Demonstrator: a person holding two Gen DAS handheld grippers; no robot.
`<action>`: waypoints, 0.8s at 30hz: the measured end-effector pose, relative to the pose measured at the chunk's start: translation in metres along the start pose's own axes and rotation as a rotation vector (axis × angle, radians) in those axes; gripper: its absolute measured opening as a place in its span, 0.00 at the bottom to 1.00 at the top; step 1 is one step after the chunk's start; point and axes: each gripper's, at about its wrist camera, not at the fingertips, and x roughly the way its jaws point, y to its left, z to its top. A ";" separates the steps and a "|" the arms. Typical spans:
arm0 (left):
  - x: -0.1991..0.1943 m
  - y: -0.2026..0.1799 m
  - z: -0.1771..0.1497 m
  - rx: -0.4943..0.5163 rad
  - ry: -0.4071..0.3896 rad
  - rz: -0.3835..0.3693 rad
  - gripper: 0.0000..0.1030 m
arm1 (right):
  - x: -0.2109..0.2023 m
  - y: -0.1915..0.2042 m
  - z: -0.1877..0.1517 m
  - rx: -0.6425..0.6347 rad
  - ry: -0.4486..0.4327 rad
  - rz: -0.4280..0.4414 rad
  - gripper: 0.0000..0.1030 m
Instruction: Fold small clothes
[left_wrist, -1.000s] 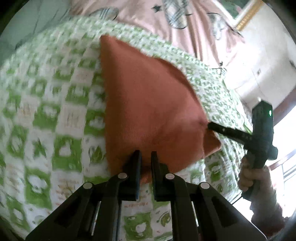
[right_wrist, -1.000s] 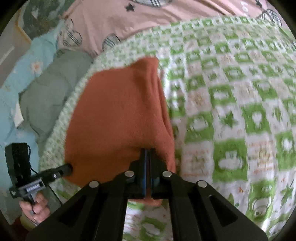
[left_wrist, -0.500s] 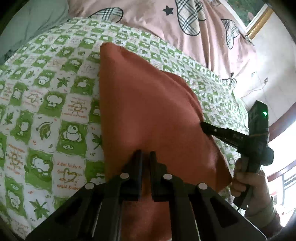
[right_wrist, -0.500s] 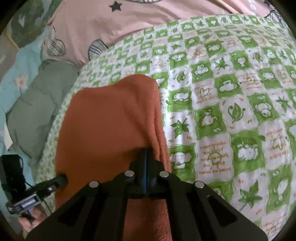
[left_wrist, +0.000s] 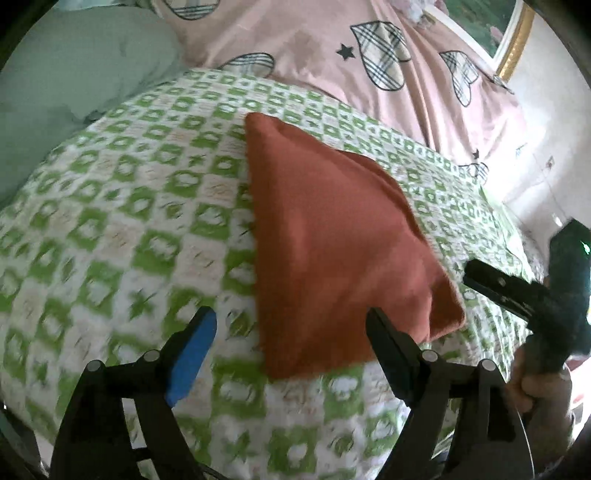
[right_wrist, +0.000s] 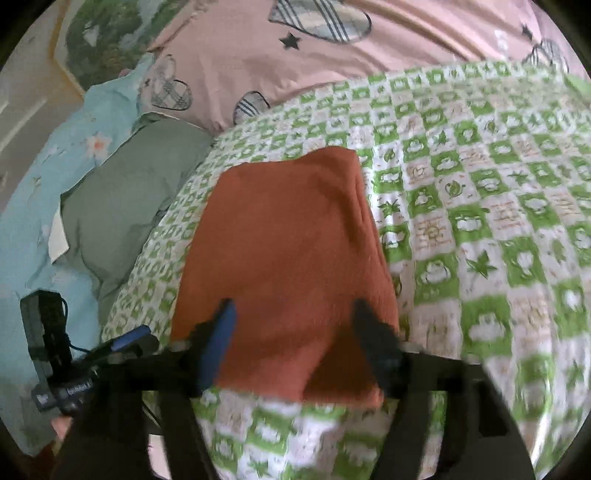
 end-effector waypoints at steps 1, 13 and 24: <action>-0.005 0.002 -0.005 -0.007 0.000 0.009 0.81 | -0.004 0.003 -0.009 -0.018 0.009 -0.011 0.68; -0.014 0.009 -0.056 0.103 0.057 0.213 0.82 | -0.028 0.000 -0.068 -0.100 0.104 -0.136 0.80; -0.038 -0.013 -0.049 0.225 0.024 0.237 0.82 | -0.045 0.015 -0.066 -0.166 0.113 -0.116 0.86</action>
